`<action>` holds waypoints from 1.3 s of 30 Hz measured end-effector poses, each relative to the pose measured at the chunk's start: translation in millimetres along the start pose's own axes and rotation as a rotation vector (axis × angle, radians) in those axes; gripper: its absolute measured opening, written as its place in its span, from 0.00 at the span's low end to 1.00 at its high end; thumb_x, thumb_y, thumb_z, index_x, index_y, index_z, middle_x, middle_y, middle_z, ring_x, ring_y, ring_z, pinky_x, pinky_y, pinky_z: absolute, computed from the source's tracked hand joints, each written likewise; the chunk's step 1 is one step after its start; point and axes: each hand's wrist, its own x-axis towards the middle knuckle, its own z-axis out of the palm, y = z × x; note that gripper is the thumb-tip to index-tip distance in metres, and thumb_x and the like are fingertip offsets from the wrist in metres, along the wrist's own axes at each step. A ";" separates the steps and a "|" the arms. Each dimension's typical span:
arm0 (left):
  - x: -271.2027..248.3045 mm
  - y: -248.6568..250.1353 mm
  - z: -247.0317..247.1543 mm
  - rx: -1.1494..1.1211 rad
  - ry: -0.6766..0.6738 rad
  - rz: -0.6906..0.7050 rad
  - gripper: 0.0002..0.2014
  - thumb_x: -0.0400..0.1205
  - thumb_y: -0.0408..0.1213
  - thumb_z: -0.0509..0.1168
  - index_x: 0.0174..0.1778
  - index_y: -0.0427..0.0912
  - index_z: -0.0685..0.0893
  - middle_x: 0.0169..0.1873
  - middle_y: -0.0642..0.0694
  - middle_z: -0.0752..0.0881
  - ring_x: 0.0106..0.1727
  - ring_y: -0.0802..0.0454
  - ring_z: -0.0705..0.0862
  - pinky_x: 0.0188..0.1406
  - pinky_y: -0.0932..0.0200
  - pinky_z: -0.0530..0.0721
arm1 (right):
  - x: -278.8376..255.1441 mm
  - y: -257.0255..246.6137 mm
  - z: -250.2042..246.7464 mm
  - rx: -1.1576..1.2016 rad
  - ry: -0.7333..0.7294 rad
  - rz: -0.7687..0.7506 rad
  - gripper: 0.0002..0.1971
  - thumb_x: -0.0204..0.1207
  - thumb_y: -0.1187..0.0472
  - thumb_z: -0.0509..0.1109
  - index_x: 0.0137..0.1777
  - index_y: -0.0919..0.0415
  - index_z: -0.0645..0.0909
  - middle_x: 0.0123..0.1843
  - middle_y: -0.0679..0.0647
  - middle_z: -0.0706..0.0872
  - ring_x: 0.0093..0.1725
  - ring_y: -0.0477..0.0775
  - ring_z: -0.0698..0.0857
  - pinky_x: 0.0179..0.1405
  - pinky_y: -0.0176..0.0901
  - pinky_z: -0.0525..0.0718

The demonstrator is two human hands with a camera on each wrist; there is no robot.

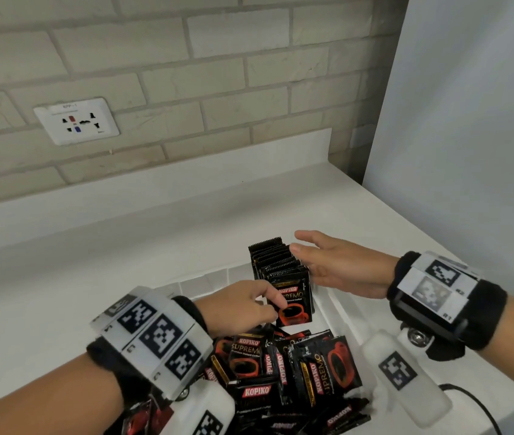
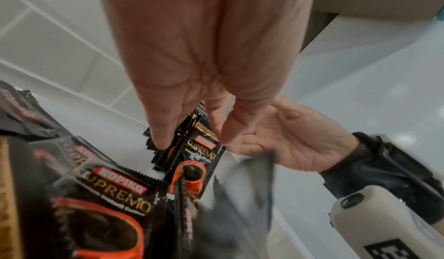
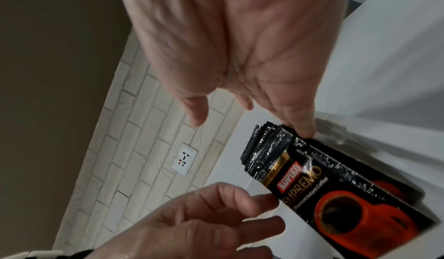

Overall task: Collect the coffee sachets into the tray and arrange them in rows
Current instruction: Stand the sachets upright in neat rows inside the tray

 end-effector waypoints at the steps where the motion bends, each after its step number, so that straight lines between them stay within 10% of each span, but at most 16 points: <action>1: 0.3 0.8 0.2 -0.003 -0.002 0.007 0.09 0.81 0.34 0.61 0.47 0.56 0.79 0.64 0.31 0.81 0.50 0.48 0.76 0.52 0.56 0.72 | -0.4 -0.2 0.8 0.016 -0.003 -0.001 0.33 0.80 0.52 0.59 0.81 0.54 0.48 0.78 0.57 0.67 0.74 0.52 0.71 0.75 0.46 0.67; 9: -27.5 -1.5 -2.3 0.233 0.066 0.048 0.07 0.82 0.49 0.60 0.55 0.64 0.75 0.65 0.50 0.80 0.62 0.56 0.78 0.67 0.55 0.75 | -25.4 -2.7 -15.4 -0.597 0.134 -0.224 0.23 0.80 0.50 0.60 0.75 0.46 0.63 0.77 0.46 0.67 0.76 0.46 0.68 0.66 0.33 0.67; 15: -37.5 0.7 30.5 0.412 -0.152 0.152 0.29 0.76 0.56 0.67 0.73 0.58 0.67 0.63 0.58 0.80 0.61 0.61 0.79 0.65 0.58 0.77 | -49.5 18.3 -1.9 -1.016 -0.348 -0.151 0.29 0.70 0.54 0.75 0.70 0.44 0.69 0.63 0.38 0.78 0.61 0.39 0.78 0.62 0.35 0.77; 19: -35.7 1.3 31.4 0.397 -0.167 0.153 0.36 0.77 0.51 0.68 0.78 0.58 0.57 0.68 0.59 0.78 0.64 0.63 0.79 0.67 0.63 0.75 | -37.6 38.8 13.4 -1.072 -0.393 -0.299 0.41 0.62 0.59 0.81 0.74 0.50 0.63 0.66 0.45 0.77 0.62 0.44 0.77 0.64 0.41 0.76; 24: -46.4 1.9 21.7 0.313 -0.146 0.154 0.32 0.79 0.49 0.66 0.76 0.64 0.58 0.68 0.63 0.76 0.64 0.67 0.78 0.68 0.65 0.74 | -25.4 44.6 18.3 -1.230 -0.394 -0.278 0.45 0.63 0.56 0.81 0.77 0.51 0.60 0.67 0.51 0.77 0.64 0.51 0.77 0.65 0.44 0.76; 29: -66.2 -11.2 5.0 0.253 -0.052 0.126 0.26 0.77 0.54 0.64 0.66 0.76 0.58 0.67 0.71 0.71 0.64 0.76 0.73 0.61 0.77 0.73 | -26.6 44.7 19.0 -1.308 -0.391 -0.287 0.26 0.66 0.53 0.78 0.61 0.55 0.73 0.56 0.50 0.71 0.56 0.51 0.73 0.52 0.39 0.72; 33: -86.7 -25.6 -5.7 0.072 -0.007 0.104 0.34 0.54 0.80 0.60 0.58 0.88 0.61 0.59 0.81 0.74 0.62 0.79 0.74 0.67 0.63 0.75 | -25.5 44.3 20.5 -1.229 -0.412 -0.277 0.21 0.66 0.57 0.78 0.46 0.52 0.66 0.46 0.46 0.73 0.45 0.49 0.74 0.36 0.34 0.71; 39: -105.0 -45.1 -2.3 -0.156 0.140 0.138 0.39 0.45 0.81 0.64 0.55 0.89 0.65 0.58 0.79 0.77 0.61 0.75 0.78 0.62 0.71 0.76 | -30.1 33.1 15.2 -1.051 -0.424 -0.159 0.23 0.67 0.57 0.78 0.40 0.42 0.62 0.34 0.40 0.72 0.27 0.32 0.73 0.23 0.27 0.69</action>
